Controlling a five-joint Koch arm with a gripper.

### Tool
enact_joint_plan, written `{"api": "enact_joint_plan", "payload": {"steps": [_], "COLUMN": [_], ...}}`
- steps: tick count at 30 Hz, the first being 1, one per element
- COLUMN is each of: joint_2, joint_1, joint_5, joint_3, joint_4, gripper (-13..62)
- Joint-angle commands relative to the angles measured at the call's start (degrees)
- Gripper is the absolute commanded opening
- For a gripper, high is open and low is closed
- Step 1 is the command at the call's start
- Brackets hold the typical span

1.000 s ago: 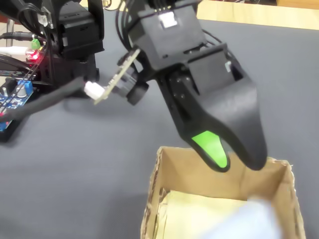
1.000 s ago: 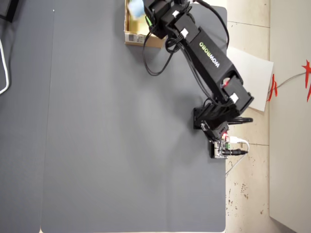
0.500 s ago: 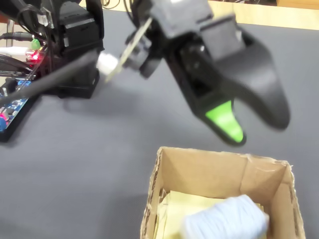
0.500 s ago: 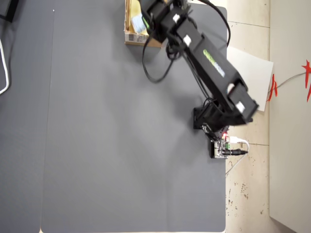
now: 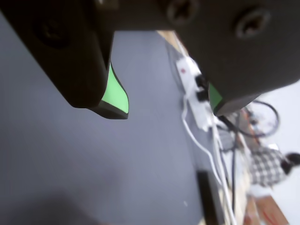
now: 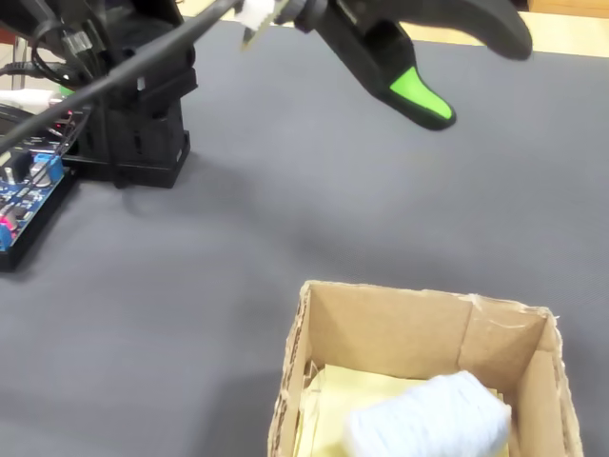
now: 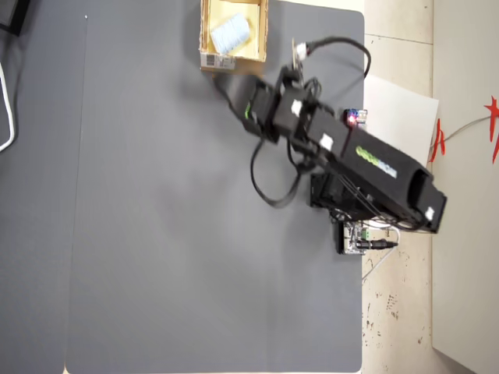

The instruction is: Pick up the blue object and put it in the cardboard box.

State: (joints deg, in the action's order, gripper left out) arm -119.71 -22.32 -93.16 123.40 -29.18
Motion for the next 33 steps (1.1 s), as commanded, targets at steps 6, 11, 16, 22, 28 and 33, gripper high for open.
{"api": "enact_joint_plan", "payload": {"steps": [6, 11, 16, 22, 28, 33], "joint_2": [-8.5, -13.0, -15.9, -15.9, -16.0, -16.0], "joint_1": [7.6, 11.5, 12.5, 12.5, 12.6, 12.6], "joint_5": [-3.3, -3.3, -2.9, -3.0, -3.2, -3.2], "joint_3": [7.5, 16.0, 22.9, 29.4, 38.8, 43.8], "joint_4": [6.4, 9.1, 9.9, 11.5, 19.3, 22.0], "gripper": [33.8, 33.8, 33.9, 34.4, 34.5, 34.5]}}
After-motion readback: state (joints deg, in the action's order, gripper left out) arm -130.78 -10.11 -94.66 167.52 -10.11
